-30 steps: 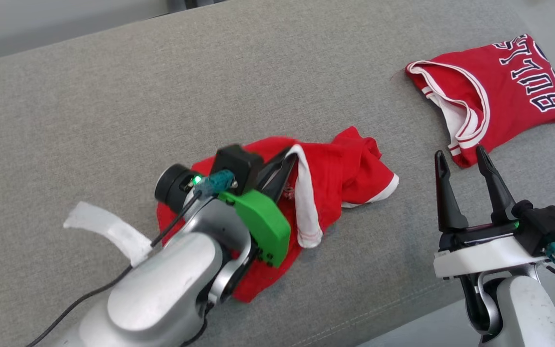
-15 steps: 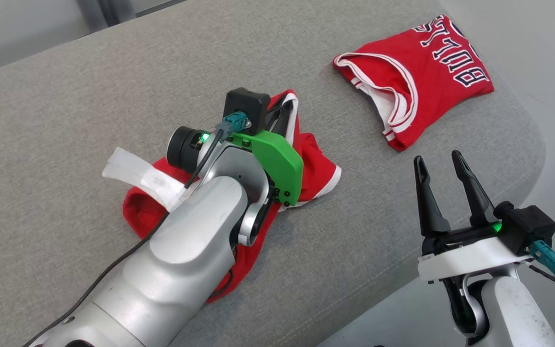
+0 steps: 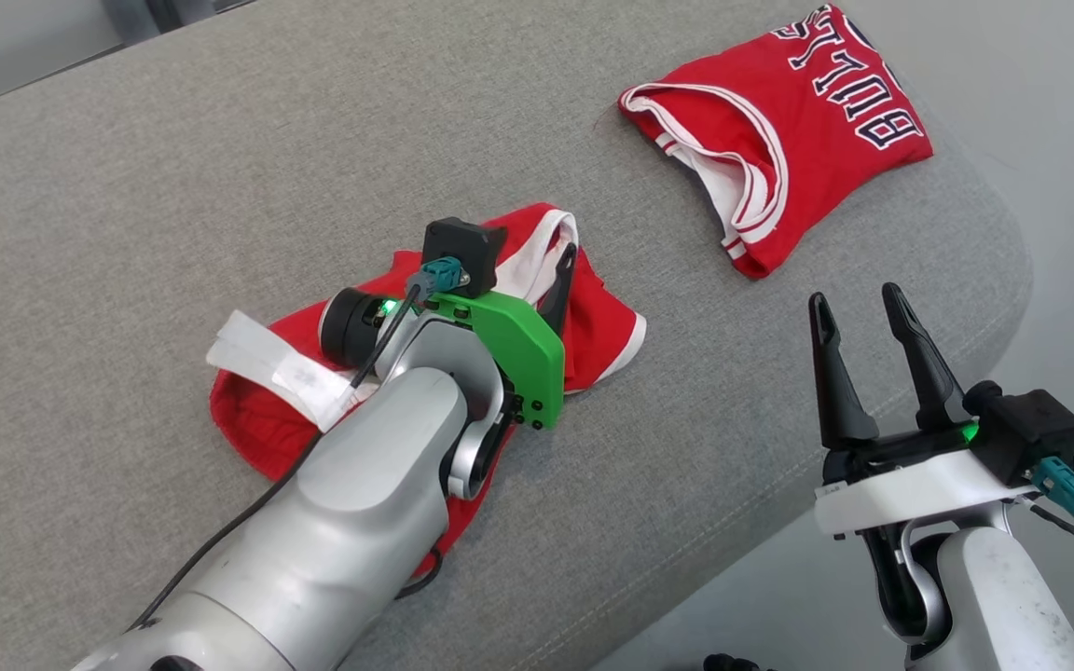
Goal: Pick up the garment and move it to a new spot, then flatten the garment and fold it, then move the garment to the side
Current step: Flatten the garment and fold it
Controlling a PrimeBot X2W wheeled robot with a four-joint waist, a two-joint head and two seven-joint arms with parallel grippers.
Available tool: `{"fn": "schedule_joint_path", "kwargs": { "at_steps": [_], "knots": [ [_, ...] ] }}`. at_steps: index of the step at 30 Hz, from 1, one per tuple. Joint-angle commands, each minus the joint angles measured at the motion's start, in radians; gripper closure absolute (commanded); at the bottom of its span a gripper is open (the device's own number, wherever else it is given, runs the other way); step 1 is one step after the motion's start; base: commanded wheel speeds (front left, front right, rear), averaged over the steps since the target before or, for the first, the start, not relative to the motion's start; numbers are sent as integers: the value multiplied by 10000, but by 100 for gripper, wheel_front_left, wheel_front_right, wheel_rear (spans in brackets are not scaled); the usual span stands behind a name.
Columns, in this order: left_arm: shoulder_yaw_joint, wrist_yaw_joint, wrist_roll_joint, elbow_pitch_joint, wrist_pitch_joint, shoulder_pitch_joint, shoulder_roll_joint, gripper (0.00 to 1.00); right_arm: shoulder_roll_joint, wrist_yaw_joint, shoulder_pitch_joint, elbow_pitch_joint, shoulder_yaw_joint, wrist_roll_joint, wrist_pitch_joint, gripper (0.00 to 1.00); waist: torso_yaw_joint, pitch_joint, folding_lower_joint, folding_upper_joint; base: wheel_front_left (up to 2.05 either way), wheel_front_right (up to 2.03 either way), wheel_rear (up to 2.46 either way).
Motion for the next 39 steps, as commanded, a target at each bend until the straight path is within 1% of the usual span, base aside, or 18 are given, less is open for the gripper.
{"fn": "schedule_joint_path", "kwargs": {
  "at_steps": [1, 5, 8, 11, 13, 16, 18, 20, 25, 31, 32, 33, 34, 35, 39],
  "knots": [
    [-97, 33, -160, -249, -199, -244, 15, 0, -16, -3, -1, -7, -77, -131, -24, 0, 310, -164, 0, -1, 0, 0, 0],
    [-172, 101, -323, -701, -493, -328, 14, 0, -21, -5, 121, -38, -176, -256, -24, 0, 580, -283, 0, -1, 0, 0, 0],
    [-359, 31, -387, -1292, -485, -127, 14, 0, -18, -3, 182, -111, -332, -377, -24, 0, 877, -351, 0, -1, 0, 0, 0],
    [-859, -166, -444, -2141, 123, 362, 116, 0, -19, -3, 256, -187, -450, -477, -24, 0, 1175, -399, 0, -1, 0, 0, 0],
    [-1212, -166, -401, -2839, 643, 580, 328, 0, -18, -3, 306, -225, -479, -540, -24, 0, 1329, -389, 0, -1, 0, 0, 0],
    [-1573, 153, -360, -3721, 1261, 997, 663, 0, -18, -3, 250, -263, -447, -569, -26, 0, 1465, -316, 0, -1, 0, 0, 0],
    [-1659, 477, -279, -4022, 1494, 1146, 959, 0, -18, -3, 187, -287, -404, -556, -24, 0, 1491, -256, 0, -1, 0, 0, 0],
    [-1643, 785, -248, -4190, 1631, 1253, 1167, 0, -19, -3, 130, -295, -354, -526, -24, 0, 1476, -193, 0, -1, 0, 0, 0],
    [-1645, 1223, -150, -4257, 1880, 1362, 1631, 0, -18, -3, 136, -259, -352, -461, -24, 0, 1325, -35, 0, -1, 0, 0, 0],
    [-1665, 1183, -294, -4341, 1956, 1400, 1609, 0, -17, -3, 39, -237, -320, -313, -24, 0, 1123, 105, 0, -1, 0, 0, 0],
    [-1677, 1181, -279, -4326, 1945, 1365, 1578, 1, -17, -3, 27, -230, -312, -289, -24, 0, 1089, 121, 0, -1, 0, 0, 0],
    [-1704, 1109, -299, -4315, 1909, 1320, 1481, 60, -19, -5, 21, -220, -294, -273, -24, 0, 1023, 144, 0, -1, 0, 0, 0],
    [-1718, 1094, -310, -4320, 1882, 1299, 1420, 86, -17, -3, 15, -211, -290, -249, -24, 0, 992, 152, 0, -1, 0, 0, 0],
    [-1714, 1072, -334, -4305, 1826, 1248, 1319, 100, -17, -3, -1, -199, -292, -220, -24, 0, 929, 169, 0, -1, 0, 0, 0],
    [-1653, 1085, -315, -4044, 1732, 1120, 1193, 100, -17, -5, -46, -193, -241, -168, -24, 0, 777, 226, 0, -1, 0, 0, 0]
  ]
}}
